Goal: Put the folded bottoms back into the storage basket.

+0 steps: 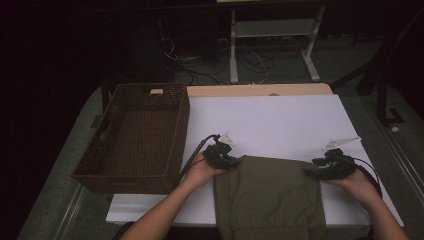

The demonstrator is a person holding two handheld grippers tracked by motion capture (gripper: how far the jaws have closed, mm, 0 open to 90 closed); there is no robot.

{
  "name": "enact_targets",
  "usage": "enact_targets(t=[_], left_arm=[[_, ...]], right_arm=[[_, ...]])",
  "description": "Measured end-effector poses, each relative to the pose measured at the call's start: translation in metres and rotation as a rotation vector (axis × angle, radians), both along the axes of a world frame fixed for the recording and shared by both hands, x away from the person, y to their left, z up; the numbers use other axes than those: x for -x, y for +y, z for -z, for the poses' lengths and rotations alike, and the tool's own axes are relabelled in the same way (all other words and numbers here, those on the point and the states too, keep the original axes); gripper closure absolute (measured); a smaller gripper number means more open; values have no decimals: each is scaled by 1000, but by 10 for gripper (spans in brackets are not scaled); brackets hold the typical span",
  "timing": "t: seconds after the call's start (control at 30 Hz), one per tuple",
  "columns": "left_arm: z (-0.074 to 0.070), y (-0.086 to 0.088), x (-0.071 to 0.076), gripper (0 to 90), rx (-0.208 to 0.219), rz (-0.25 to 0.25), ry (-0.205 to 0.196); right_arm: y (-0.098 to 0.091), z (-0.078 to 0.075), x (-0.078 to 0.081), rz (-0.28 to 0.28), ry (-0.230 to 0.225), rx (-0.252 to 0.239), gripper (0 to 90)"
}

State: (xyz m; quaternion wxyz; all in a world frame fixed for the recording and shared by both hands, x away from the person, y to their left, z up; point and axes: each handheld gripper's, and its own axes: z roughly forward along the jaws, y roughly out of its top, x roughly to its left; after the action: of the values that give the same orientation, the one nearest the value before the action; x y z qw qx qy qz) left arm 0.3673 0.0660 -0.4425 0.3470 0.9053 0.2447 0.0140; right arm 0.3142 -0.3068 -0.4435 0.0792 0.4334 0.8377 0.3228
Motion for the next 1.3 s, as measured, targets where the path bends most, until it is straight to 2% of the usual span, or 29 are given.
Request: enact_targets(t=[0.07,0.13,0.23,0.37,0.47,0.57,0.63,0.73,0.83,0.97,1.07,1.13,1.3], left_arm=[[0,0,0,816,0,0,-1],[0,0,0,815,-1,-1,-2],[0,0,0,816,0,1,-2],[0,0,0,816,0,0,-3],[0,0,0,817,2,-4,-1],[0,0,1,819,9,-15,1],[0,0,2,824,11,-26,-1],[-3,-2,5,838,-5,-27,-44],[-10,-2,5,843,5,-33,-85],[-18,1,-1,843,31,-46,-91],[-21,2,-8,843,35,-49,-92],[-23,1,-14,843,27,-55,-111],[-28,1,-36,842,48,-98,-119]], right_arm=[[2,0,1,-9,-12,23,432],[1,-1,1,11,-7,28,388],[1,1,2,20,-6,29,407],[4,-1,4,-9,2,30,607],[7,-2,5,-40,8,22,722],[7,-2,5,-54,8,19,774],[8,-3,5,-62,2,22,789],[9,-5,6,-66,-11,29,807],[7,-11,6,-64,-35,25,811],[5,-18,3,-49,-60,0,812],[6,-22,-3,-41,-70,-3,812],[7,-24,-7,-35,-81,4,812],[5,-28,-25,4,-107,-19,812]])
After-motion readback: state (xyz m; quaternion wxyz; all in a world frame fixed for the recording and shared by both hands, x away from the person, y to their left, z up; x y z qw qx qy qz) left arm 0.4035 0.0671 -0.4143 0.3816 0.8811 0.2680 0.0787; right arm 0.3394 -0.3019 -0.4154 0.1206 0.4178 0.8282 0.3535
